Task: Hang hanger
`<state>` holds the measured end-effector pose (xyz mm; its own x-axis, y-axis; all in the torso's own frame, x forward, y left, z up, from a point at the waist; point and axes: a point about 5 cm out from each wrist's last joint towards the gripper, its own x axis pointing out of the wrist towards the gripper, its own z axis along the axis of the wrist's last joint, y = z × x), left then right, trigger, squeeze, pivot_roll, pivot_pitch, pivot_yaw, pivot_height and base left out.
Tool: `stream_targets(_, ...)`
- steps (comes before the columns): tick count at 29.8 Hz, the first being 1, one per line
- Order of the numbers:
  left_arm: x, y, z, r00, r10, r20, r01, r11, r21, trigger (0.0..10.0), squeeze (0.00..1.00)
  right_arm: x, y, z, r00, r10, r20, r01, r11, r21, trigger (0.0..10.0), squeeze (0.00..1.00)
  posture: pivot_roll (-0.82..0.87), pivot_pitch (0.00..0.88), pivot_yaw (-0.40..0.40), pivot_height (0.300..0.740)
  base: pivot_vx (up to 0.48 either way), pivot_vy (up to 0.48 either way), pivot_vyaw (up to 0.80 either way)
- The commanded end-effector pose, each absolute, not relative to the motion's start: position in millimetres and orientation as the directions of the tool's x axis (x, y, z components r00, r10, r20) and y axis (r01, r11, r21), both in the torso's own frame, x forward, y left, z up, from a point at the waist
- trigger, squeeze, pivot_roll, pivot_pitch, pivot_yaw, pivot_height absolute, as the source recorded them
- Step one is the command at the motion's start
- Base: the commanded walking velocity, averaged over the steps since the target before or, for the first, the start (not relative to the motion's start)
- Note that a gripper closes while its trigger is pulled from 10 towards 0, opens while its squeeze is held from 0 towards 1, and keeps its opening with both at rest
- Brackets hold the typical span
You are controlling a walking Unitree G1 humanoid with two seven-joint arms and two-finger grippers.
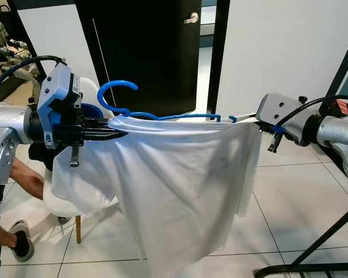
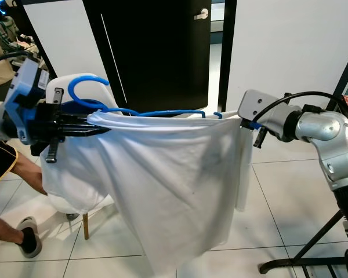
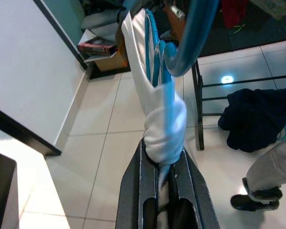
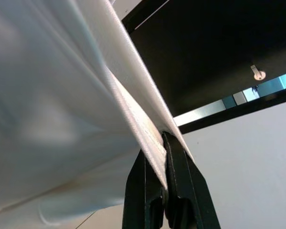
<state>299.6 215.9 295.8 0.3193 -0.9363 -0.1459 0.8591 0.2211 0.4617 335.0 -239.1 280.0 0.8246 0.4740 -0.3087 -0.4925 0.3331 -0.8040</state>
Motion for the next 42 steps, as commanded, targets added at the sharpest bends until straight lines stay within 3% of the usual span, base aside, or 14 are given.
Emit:
stream_targets(1, 296.4, 221.3, 296.4, 0.342, -0.920, -0.191, 0.850, 0.216, 0.481, 10.0, 0.00, 335.7, -244.5, 285.9, 0.839, 0.454, -0.299, -0.472, 0.338, -0.814, 0.0, 0.00, -0.07, 0.000, 0.061, 0.740, 0.000, 0.000, 0.00)
stream_targets(10, 296.9, 212.2, 281.9, 0.318, -0.918, -0.238, 0.862, 0.176, 0.475, 10.0, 0.00, 335.3, -232.3, 301.6, 0.796, 0.533, -0.286, -0.496, 0.306, -0.813, 0.0, 0.00, -0.07, 0.000, 0.062, 0.740, 0.000, 0.000, 0.00)
stream_targets(15, 299.0, 202.7, 273.3, 0.294, -0.921, -0.256, 0.871, 0.147, 0.470, 10.0, 0.00, 331.3, -213.3, 321.8, 0.719, 0.637, -0.277, -0.533, 0.249, -0.808, 0.0, 0.00, -0.08, 0.000, 0.059, 0.740, 0.000, 0.000, 0.00)
stream_targets(17, 301.0, 198.5, 269.0, 0.287, -0.917, -0.279, 0.871, 0.128, 0.475, 10.0, 0.00, 326.5, -200.3, 332.8, 0.651, 0.698, -0.298, -0.565, 0.184, -0.804, 0.0, 0.00, -0.09, 0.000, 0.056, 0.740, 0.000, 0.000, 0.00)
stream_targets(19, 301.0, 198.5, 269.0, 0.287, -0.917, -0.279, 0.871, 0.128, 0.475, 10.0, 0.00, 326.5, -200.3, 332.8, 0.651, 0.698, -0.298, -0.565, 0.184, -0.804, 0.0, 0.00, -0.09, 0.000, 0.056, 0.740, 0.000, 0.000, 0.00)
stream_targets(21, 310.1, 198.4, 271.3, 0.353, -0.893, -0.280, 0.840, 0.170, 0.516, 10.0, 0.00, 316.6, -187.9, 339.0, 0.555, 0.744, -0.373, -0.622, 0.072, -0.780, 0.0, 0.00, -0.09, 0.000, 0.055, 0.740, 0.000, 0.000, 0.00)
stream_targets(22, 310.1, 198.4, 271.3, 0.353, -0.893, -0.280, 0.840, 0.170, 0.516, 10.0, 0.00, 316.6, -187.9, 339.0, 0.555, 0.744, -0.373, -0.622, 0.072, -0.780, 0.0, 0.00, -0.09, 0.000, 0.055, 0.740, 0.000, 0.000, 0.00)
stream_targets(23, 318.4, 201.4, 276.5, 0.431, -0.866, -0.253, 0.799, 0.236, 0.553, 10.0, 0.00, 310.5, -184.0, 340.2, 0.510, 0.748, -0.425, -0.651, 0.012, -0.759, 0.0, 0.00, -0.09, 0.000, 0.052, 0.740, 0.000, 0.000, 0.00)
stream_targets(31, 324.6, 212.5, 288.0, 0.542, -0.814, -0.208, 0.724, 0.327, 0.607, 10.0, 0.00, 309.7, -190.7, 331.6, 0.507, 0.708, -0.492, -0.683, -0.018, -0.730, 0.0, 0.00, -0.08, 0.000, 0.046, 0.740, 0.000, 0.000, 0.00)
stream_targets(39, 321.3, 215.0, 292.7, 0.555, -0.807, -0.201, 0.708, 0.332, 0.623, 10.0, 0.00, 314.4, -189.8, 325.9, 0.509, 0.701, -0.500, -0.692, -0.012, -0.722, 0.0, 0.00, -0.08, 0.000, 0.045, 0.740, 0.000, 0.000, 0.00)
stream_targets(42, 321.6, 204.8, 289.0, 0.526, -0.829, -0.188, 0.720, 0.317, 0.617, 10.0, 0.00, 317.9, -167.6, 330.5, 0.470, 0.768, -0.435, -0.682, 0.003, -0.731, 0.0, 0.00, -0.08, 0.000, 0.048, 0.740, 0.000, 0.000, 0.00)
